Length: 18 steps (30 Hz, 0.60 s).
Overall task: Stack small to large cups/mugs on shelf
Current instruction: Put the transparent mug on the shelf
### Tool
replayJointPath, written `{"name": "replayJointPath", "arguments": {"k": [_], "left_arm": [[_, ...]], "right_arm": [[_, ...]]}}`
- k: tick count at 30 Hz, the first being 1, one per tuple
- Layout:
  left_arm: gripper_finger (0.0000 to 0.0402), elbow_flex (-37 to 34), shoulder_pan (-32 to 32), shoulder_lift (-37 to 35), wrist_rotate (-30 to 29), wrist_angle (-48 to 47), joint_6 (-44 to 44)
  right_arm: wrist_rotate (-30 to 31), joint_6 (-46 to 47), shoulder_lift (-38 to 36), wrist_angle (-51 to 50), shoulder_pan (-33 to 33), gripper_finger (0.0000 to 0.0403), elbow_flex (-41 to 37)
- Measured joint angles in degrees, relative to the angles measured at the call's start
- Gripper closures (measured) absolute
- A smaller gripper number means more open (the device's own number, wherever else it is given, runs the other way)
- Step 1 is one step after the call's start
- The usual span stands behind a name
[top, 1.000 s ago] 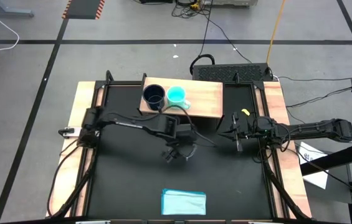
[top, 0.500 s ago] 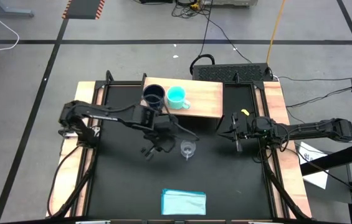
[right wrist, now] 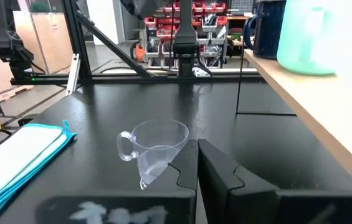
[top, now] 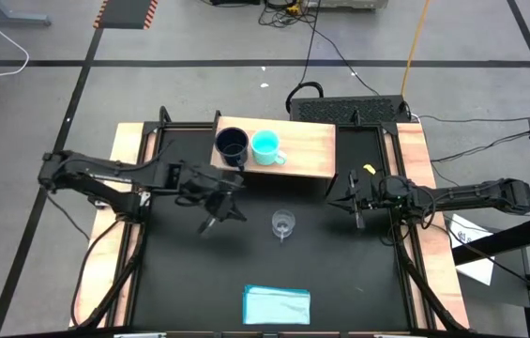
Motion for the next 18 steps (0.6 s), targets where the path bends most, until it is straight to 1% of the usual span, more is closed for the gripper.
{"name": "replayJointPath", "arguments": {"k": [3,5,12,16,18], "left_arm": [[0.0400,-4.8,0.0,-4.2,-2.5,2.1,-1.7],[0.0401,-8.3,-0.2,-8.2,-1.8,3.4,-2.4],[0.0401,-21.1,-1.2,-22.0,-1.1,15.5,-8.0],[0.0401,-29.3,-1.6,-27.9,-1.3,23.0,-11.9],[0.0401,-33.1,-1.9,-30.1,-2.9,26.3,-13.1]], "right_arm": [[0.0,0.0,0.0,0.2,0.0,0.0403,0.0],[0.0,0.1,0.0,0.1,0.0,0.0403,0.0],[0.0,0.2,0.3,0.6,0.0,0.0403,0.0],[0.0,-0.3,0.6,0.3,0.0,0.0403,0.0],[0.0,-0.4,0.7,0.5,0.0,0.0403,0.0]]}}
